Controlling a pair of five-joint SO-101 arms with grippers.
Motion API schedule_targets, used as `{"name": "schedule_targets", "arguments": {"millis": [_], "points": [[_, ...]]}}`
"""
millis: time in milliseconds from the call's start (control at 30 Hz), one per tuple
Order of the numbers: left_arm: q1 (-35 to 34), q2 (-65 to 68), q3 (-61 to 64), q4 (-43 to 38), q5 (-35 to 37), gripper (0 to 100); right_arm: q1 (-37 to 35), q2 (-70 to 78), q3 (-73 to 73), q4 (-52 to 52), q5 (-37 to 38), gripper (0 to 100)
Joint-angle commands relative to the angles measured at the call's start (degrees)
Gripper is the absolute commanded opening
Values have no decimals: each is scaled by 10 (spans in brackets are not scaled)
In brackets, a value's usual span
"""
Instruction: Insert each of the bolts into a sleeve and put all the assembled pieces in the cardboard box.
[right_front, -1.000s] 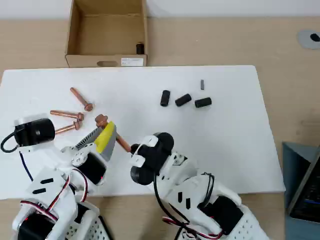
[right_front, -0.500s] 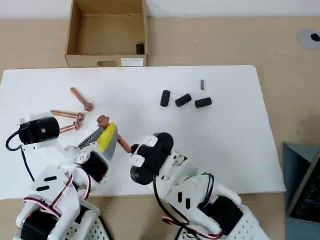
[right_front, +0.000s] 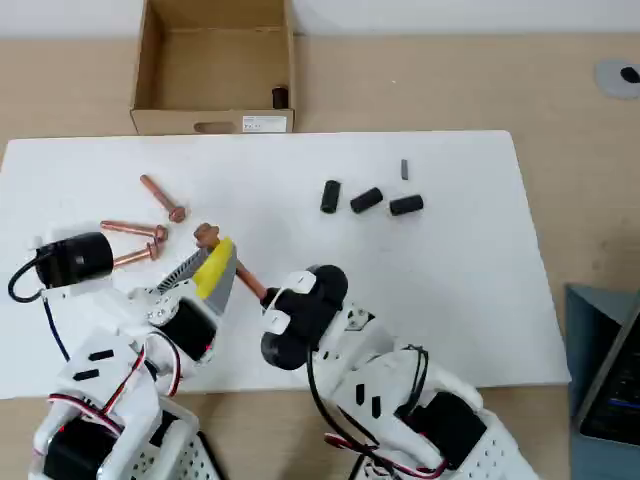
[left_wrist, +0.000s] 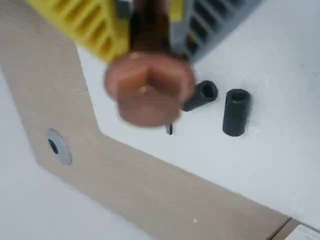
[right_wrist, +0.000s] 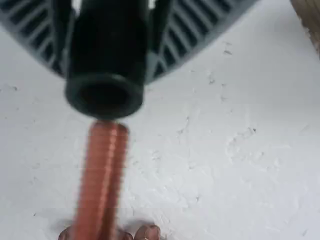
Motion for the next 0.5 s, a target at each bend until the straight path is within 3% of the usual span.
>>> {"name": "schedule_targets", "arguments": {"millis": [0,333,467], "points": [[5,-3,10,-16,3,2,-7,-6,-14,-12,-2,9],[62,-2,40,-14,-3,2,-7,-6,-14,-12,-2,9],[67,-2,40,-13,-51,2,-7,-6,-14,-12,-2,9]]}}
